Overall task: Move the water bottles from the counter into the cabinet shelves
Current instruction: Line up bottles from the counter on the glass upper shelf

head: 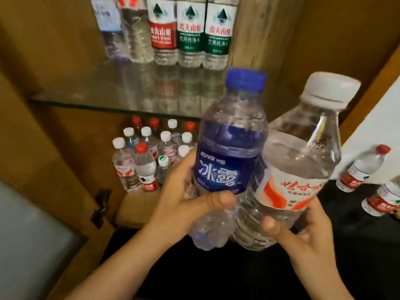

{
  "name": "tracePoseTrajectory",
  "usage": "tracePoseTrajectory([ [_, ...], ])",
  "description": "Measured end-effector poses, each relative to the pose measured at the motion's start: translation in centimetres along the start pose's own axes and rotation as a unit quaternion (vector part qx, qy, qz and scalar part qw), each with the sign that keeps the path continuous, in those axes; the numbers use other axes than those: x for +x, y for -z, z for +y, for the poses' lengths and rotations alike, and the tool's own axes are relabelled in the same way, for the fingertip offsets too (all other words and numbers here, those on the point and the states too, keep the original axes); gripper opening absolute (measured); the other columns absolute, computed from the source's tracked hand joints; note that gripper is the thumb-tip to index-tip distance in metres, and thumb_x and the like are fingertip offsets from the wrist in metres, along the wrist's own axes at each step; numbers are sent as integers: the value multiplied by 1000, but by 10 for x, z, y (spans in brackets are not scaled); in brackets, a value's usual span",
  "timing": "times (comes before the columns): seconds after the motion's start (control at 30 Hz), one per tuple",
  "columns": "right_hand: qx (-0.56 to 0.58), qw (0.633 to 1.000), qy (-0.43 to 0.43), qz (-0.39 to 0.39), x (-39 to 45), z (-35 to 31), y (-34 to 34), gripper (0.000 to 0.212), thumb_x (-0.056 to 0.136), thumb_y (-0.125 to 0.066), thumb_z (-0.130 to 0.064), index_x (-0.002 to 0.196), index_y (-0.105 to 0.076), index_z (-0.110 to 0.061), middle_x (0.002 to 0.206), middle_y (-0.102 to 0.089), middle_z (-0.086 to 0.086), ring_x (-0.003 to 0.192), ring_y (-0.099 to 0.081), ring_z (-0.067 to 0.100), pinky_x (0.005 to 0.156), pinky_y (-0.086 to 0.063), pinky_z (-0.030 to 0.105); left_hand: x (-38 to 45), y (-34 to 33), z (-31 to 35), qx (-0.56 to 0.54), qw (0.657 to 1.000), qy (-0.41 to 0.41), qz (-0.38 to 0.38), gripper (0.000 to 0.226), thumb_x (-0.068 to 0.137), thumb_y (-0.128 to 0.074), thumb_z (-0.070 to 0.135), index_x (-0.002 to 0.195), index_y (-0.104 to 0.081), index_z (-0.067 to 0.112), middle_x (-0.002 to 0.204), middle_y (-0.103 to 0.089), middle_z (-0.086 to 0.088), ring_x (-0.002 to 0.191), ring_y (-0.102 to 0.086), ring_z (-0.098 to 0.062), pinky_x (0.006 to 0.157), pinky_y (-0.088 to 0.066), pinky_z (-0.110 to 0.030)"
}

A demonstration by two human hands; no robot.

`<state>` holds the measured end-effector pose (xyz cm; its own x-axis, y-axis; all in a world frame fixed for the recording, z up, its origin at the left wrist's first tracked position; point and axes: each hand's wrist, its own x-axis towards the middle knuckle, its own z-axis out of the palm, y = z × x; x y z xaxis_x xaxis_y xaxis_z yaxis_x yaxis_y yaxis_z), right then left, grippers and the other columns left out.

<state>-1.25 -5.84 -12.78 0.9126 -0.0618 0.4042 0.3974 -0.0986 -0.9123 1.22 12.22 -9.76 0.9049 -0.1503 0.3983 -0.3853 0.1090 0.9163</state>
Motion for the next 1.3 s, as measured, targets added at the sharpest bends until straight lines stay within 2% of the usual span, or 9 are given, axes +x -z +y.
tracePoseTrajectory([
  [0.1,39,998,56,15,22,-35,-4,56,50,-75,-66,102,-62,-49,104,-68,-22,97,-64,-3,72,-50,9,24,3,33,-10,998,-59,-10,49,59,-70,56,100,-62,31,95,-70,24,90,-65,6,71,-48,-7],
  [0.2,62,989,134,9,48,-64,-4,45,60,-75,-40,103,-64,-40,102,-68,-24,96,-64,-5,72,-50,8,48,1,60,-8,993,-119,-18,46,61,-64,48,100,-55,25,88,-69,26,84,-65,9,66,-48,-6],
  [0.33,53,983,175,-19,91,-95,1,41,71,-70,-26,111,-58,-29,105,-68,-24,99,-63,-5,73,-49,7,89,-2,88,5,988,-155,-6,37,63,-72,36,96,-59,27,86,-72,19,84,-67,3,67,-49,-9],
  [0.5,38,988,151,-22,146,-106,6,51,71,-73,-27,119,-56,-19,106,-70,-15,99,-64,0,75,-51,12,140,-5,102,45,988,-148,14,28,71,-70,33,97,-60,28,90,-72,17,87,-67,1,69,-48,-9],
  [0.67,21,993,110,-26,179,-94,8,57,65,-69,-27,119,-52,-17,108,-66,-11,95,-65,-1,75,-51,13,170,-4,85,79,992,-96,23,50,65,-75,34,110,-57,22,105,-69,6,99,-65,-10,88,-50,-27],
  [0.8,13,997,75,-23,189,-75,10,54,73,-69,-18,123,-50,-17,113,-65,-6,100,-63,6,83,-51,23,176,-6,73,105,991,-72,26,59,62,-72,38,115,-55,20,111,-67,2,103,-63,-13,95,-48,-36],
  [0.97,21,998,49,-41,195,-64,13,50,77,-66,-9,124,-49,-10,110,-65,-2,91,-65,1,74,-53,15,181,-9,69,118,992,-49,18,60,62,-68,44,116,-55,22,111,-67,5,101,-63,-9,87,-47,-28],
  [1.17,23,996,70,-50,195,-58,16,65,67,-66,-26,127,-47,-13,111,-64,-8,94,-65,-1,73,-52,13,187,-9,63,153,988,-34,8,56,64,-73,49,114,-53,36,113,-66,13,106,-61,-5,98,-46,-37],
  [1.3,-5,995,94,-39,190,-58,13,85,64,-68,-37,140,-32,-20,127,-56,-9,112,-57,2,91,-49,26,185,-7,63,172,985,-29,5,69,59,-74,53,121,-51,35,116,-64,14,109,-59,-5,100,-45,-41],
])
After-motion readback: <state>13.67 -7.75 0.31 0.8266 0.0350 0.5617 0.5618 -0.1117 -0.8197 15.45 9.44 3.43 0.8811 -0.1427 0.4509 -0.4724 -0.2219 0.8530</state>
